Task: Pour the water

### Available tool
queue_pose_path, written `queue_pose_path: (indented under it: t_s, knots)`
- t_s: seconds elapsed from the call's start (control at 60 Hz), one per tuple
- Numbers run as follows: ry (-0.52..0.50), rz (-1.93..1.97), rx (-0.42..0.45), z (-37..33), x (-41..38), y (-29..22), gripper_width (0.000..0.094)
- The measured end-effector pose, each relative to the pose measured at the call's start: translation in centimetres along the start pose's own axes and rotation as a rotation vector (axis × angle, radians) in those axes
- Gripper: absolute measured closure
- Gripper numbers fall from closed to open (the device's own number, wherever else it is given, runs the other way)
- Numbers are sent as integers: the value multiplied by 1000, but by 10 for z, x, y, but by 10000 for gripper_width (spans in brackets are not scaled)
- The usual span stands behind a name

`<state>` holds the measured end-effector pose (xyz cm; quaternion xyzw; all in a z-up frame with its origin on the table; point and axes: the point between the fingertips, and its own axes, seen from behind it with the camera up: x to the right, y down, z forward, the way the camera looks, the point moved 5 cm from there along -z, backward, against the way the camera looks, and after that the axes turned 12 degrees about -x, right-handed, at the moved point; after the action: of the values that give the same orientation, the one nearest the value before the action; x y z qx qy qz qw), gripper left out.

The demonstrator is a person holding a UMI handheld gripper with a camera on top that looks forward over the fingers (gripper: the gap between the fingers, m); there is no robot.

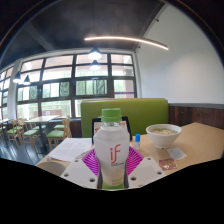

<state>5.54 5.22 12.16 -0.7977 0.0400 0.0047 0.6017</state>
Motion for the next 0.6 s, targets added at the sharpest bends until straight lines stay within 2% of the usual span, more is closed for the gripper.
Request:
queue_pose_path:
  t_s: [0.15, 0.2, 0.233, 0.267, 0.5, 0.6]
  knots:
    - [40, -35, 6, 17, 8, 14, 634]
    - [39, -37, -20, 25, 6, 23, 634]
    - [35, -40, -45, 29, 13, 28, 601]
    - [23, -31, -9, 28, 12, 22, 608]
    - [11, -35, 9, 25, 12, 24, 597]
    - [13, -42, -3, 24, 12, 24, 478]
